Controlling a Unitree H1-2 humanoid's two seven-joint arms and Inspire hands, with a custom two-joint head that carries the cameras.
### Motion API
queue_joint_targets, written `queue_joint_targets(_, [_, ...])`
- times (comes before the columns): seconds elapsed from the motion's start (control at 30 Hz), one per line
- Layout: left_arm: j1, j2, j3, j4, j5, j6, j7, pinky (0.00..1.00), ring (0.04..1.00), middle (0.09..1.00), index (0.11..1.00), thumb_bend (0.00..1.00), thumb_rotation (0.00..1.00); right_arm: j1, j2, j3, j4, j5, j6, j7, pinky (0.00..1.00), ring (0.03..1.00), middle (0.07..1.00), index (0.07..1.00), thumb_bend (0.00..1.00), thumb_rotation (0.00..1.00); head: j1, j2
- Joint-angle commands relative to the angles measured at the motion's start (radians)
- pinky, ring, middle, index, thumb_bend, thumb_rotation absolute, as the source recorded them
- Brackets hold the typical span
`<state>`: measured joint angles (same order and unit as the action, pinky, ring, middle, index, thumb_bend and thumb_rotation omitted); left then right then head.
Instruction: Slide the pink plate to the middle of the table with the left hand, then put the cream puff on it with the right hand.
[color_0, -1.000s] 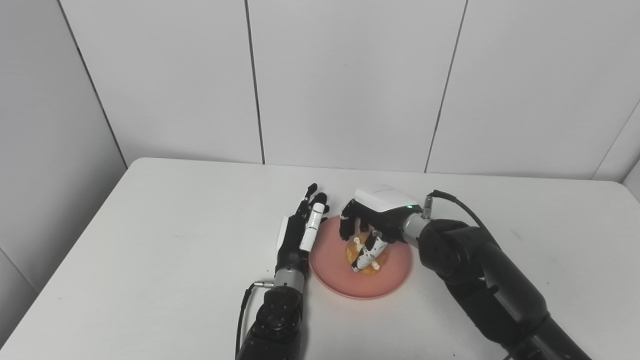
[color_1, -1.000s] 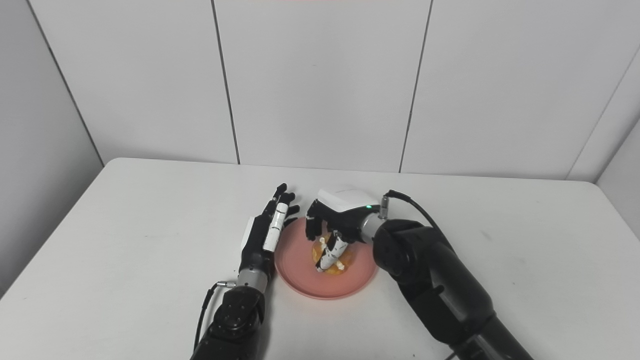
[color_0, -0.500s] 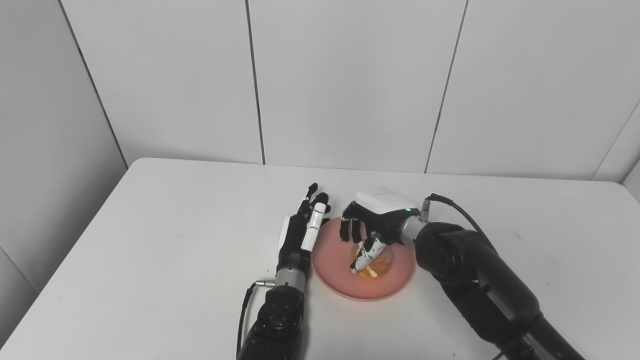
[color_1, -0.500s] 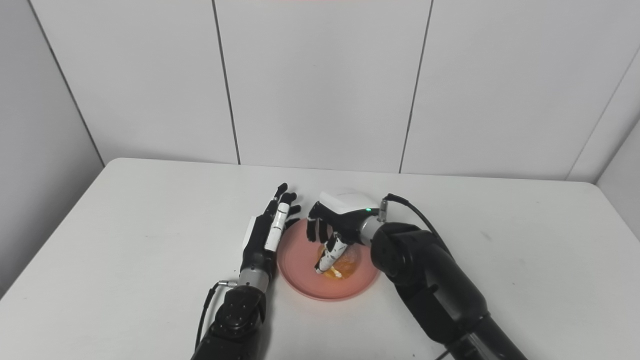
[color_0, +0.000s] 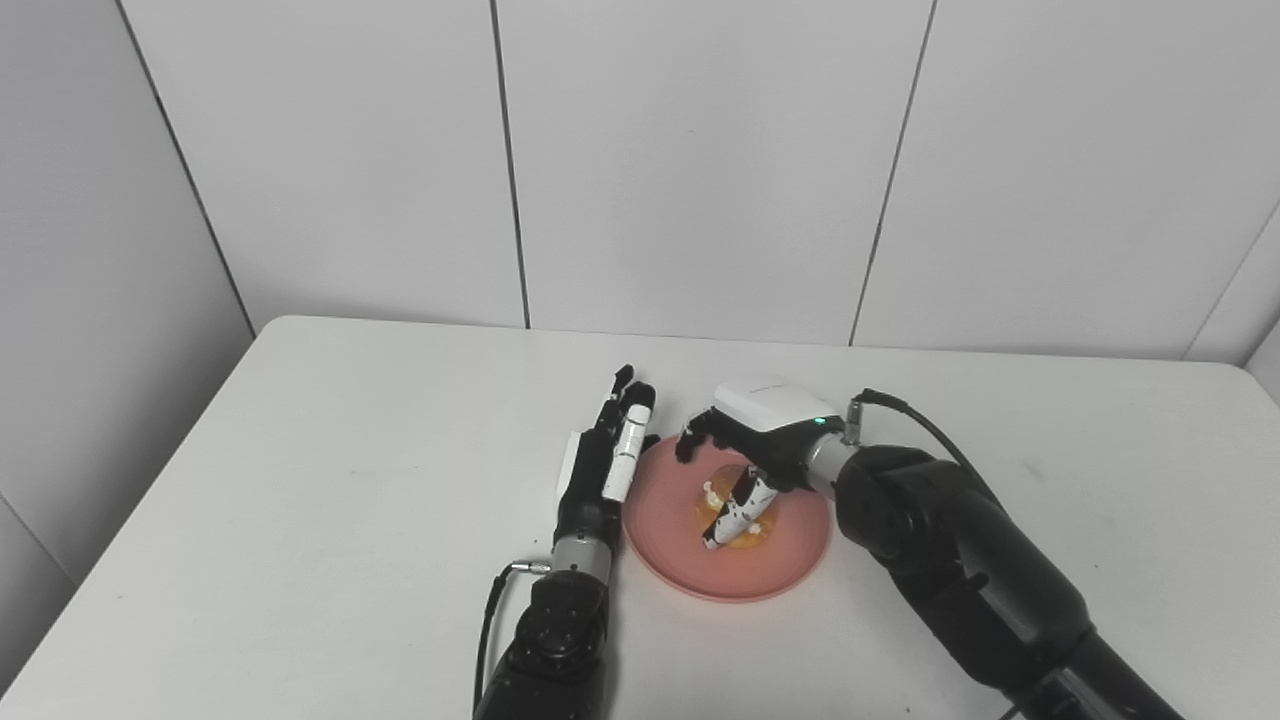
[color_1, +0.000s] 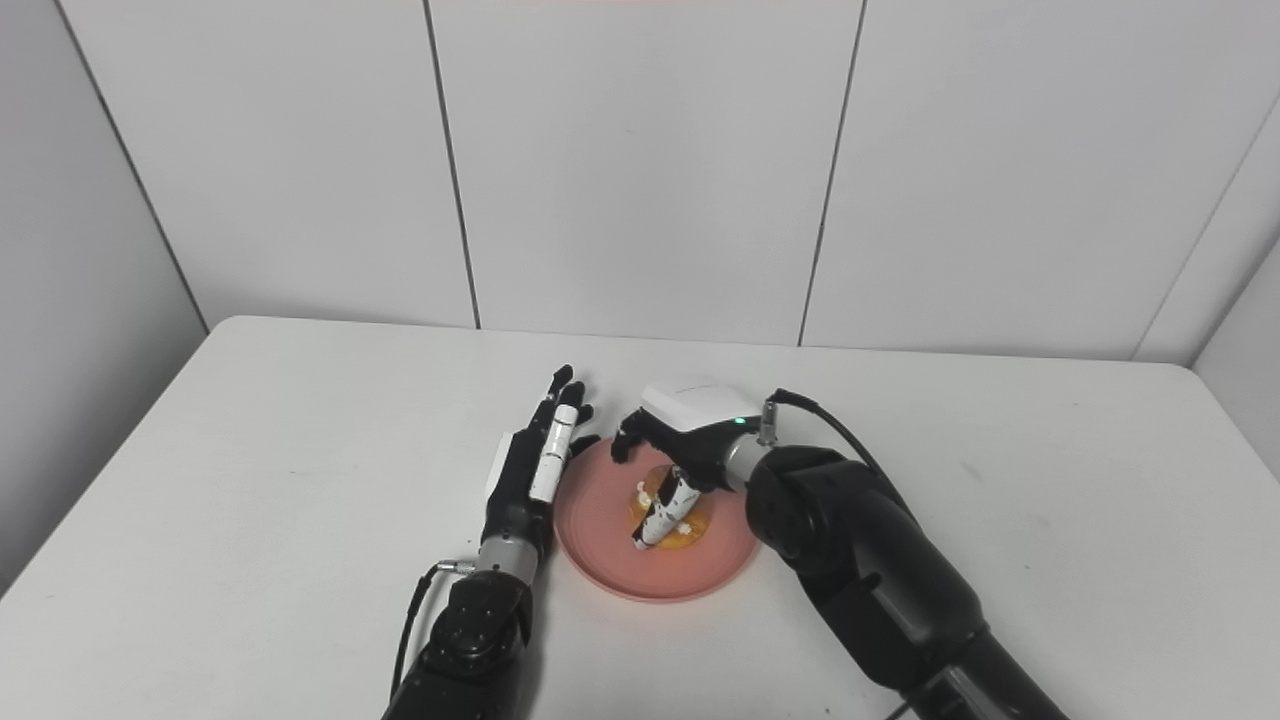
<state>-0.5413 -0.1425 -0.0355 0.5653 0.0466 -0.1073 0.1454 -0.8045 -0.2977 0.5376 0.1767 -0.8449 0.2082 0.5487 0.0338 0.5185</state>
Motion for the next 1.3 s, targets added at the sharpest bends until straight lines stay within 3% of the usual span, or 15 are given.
queue_joint_targets(0.0, [0.037,-0.032,-0.021,0.038,-0.007,0.086,-0.036,0.78,0.912,0.961,0.941,0.67,0.96,-0.035,-0.010,-0.005,-0.046,-0.018,-0.043,-0.035,1.00,0.998,0.980,0.836,1.00,0.34,0.000,0.000])
queue_joint_targets(0.33, [0.037,-0.025,-0.023,0.041,-0.003,0.079,-0.037,0.77,0.893,0.941,0.933,0.68,0.97,-0.025,-0.038,-0.021,-0.108,-0.039,-0.036,-0.018,1.00,1.000,1.000,0.876,1.00,0.40,-0.003,0.002])
queue_joint_targets(0.53, [0.035,-0.022,-0.024,0.045,-0.004,0.077,-0.038,0.78,0.896,0.923,0.918,0.68,0.97,0.004,-0.060,-0.077,-0.202,-0.001,-0.017,0.005,1.00,1.000,1.000,0.872,1.00,0.39,-0.005,0.003])
queue_joint_targets(0.63, [0.033,-0.024,-0.013,0.052,-0.020,0.066,-0.040,0.80,0.906,0.955,0.935,0.69,0.95,0.083,-0.044,-0.197,-0.247,0.125,-0.082,-0.121,1.00,0.997,0.978,0.878,1.00,0.43,-0.006,-0.002])
queue_joint_targets(0.7, [0.030,-0.023,-0.007,0.061,-0.023,0.050,-0.034,0.81,0.877,0.923,0.929,0.70,0.94,0.145,-0.013,-0.281,-0.220,0.207,-0.160,-0.252,0.98,0.980,0.961,0.917,1.00,0.60,-0.009,-0.004])
queue_joint_targets(0.73, [0.028,-0.022,-0.004,0.066,-0.024,0.039,-0.030,0.81,0.875,0.920,0.927,0.70,0.94,0.168,0.002,-0.312,-0.199,0.238,-0.192,-0.305,0.98,0.978,0.959,0.918,1.00,0.61,-0.010,-0.007])
queue_joint_targets(0.8, [0.030,-0.024,0.005,0.069,-0.025,0.006,-0.019,0.82,0.869,0.908,0.916,0.71,0.94,0.208,0.053,-0.392,-0.149,0.355,-0.218,-0.363,0.90,0.957,0.950,0.931,0.92,0.79,-0.009,-0.010])
queue_joint_targets(0.83, [0.031,-0.027,0.008,0.073,-0.024,-0.017,-0.011,0.83,0.873,0.910,0.914,0.72,0.93,0.224,0.084,-0.436,-0.123,0.431,-0.223,-0.381,0.88,0.944,0.943,0.927,0.88,0.85,-0.009,-0.010])
queue_joint_targets(0.97, [0.032,-0.035,0.015,0.101,0.004,-0.108,0.040,0.87,0.882,0.908,0.906,0.75,0.94,0.259,0.171,-0.556,-0.034,0.655,-0.236,-0.414,0.90,0.941,0.938,0.943,0.90,0.98,-0.009,-0.010])
queue_joint_targets(1.07, [0.039,-0.042,0.005,0.105,0.061,-0.150,0.115,0.85,0.873,0.905,0.897,0.77,0.98,0.269,0.261,-0.678,0.057,0.878,-0.251,-0.429,0.91,0.938,0.927,0.936,0.96,0.95,-0.012,-0.008])
queue_joint_targets(1.27, [0.054,-0.043,-0.014,0.086,0.116,-0.147,0.173,0.99,0.991,0.990,0.973,0.65,1.00,0.270,0.324,-0.756,0.180,1.039,-0.303,-0.438,0.98,0.974,0.960,0.954,0.95,1.00,-0.017,-0.006])
